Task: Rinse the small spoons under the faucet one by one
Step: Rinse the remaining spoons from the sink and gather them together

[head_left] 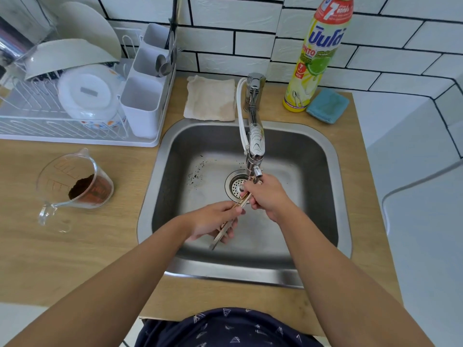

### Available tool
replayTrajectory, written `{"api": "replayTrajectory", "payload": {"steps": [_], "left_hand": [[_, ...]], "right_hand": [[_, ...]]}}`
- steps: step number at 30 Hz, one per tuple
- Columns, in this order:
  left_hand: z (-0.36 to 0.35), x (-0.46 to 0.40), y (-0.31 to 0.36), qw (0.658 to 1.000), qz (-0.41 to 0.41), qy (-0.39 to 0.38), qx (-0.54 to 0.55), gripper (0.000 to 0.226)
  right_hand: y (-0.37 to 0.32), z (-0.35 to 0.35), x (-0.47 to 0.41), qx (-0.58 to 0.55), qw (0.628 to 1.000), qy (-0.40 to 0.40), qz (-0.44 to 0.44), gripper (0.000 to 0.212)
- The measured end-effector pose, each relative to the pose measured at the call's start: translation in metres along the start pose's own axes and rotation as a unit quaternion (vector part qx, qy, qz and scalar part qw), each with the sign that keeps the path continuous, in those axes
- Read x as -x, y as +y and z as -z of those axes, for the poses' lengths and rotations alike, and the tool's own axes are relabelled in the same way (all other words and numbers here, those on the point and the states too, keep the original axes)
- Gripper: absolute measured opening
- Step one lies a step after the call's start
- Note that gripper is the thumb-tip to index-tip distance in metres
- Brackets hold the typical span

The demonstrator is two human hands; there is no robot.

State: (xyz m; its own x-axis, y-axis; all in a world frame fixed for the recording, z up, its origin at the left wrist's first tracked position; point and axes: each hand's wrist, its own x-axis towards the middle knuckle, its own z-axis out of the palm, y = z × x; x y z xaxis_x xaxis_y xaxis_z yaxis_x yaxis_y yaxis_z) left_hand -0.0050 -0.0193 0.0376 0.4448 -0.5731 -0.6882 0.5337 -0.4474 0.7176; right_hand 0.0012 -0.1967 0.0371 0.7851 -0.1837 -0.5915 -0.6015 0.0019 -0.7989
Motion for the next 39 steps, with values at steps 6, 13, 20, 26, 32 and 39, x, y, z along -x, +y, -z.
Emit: {"api": "replayTrajectory", "payload": {"steps": [6, 13, 20, 26, 32, 39], "left_hand": [[0.01, 0.004, 0.003, 0.995, -0.015, 0.001, 0.097, 0.032], [0.035, 0.017, -0.003, 0.987, -0.019, -0.052, 0.152, 0.037], [0.01, -0.019, 0.031, 0.998, -0.062, 0.006, 0.031, 0.044], [0.013, -0.039, 0.064, 0.993, -0.01, -0.052, -0.11, 0.042], [0.023, -0.033, 0.064, 0.99, 0.0, -0.036, -0.136, 0.046], [0.049, 0.013, 0.002, 1.0, -0.027, 0.008, -0.011, 0.031]], "right_hand": [[-0.001, 0.004, 0.001, -0.174, 0.98, -0.094, -0.017, 0.004], [0.014, 0.004, 0.01, -0.211, 0.968, -0.134, 0.026, 0.018], [0.008, 0.017, 0.006, -0.272, 0.959, -0.057, 0.048, 0.02], [-0.003, 0.038, 0.007, -0.295, 0.952, -0.026, 0.085, 0.016], [0.0, 0.029, 0.006, -0.293, 0.95, 0.006, 0.109, 0.015], [0.0, -0.012, 0.004, -0.208, 0.97, -0.125, 0.024, 0.015]]}}
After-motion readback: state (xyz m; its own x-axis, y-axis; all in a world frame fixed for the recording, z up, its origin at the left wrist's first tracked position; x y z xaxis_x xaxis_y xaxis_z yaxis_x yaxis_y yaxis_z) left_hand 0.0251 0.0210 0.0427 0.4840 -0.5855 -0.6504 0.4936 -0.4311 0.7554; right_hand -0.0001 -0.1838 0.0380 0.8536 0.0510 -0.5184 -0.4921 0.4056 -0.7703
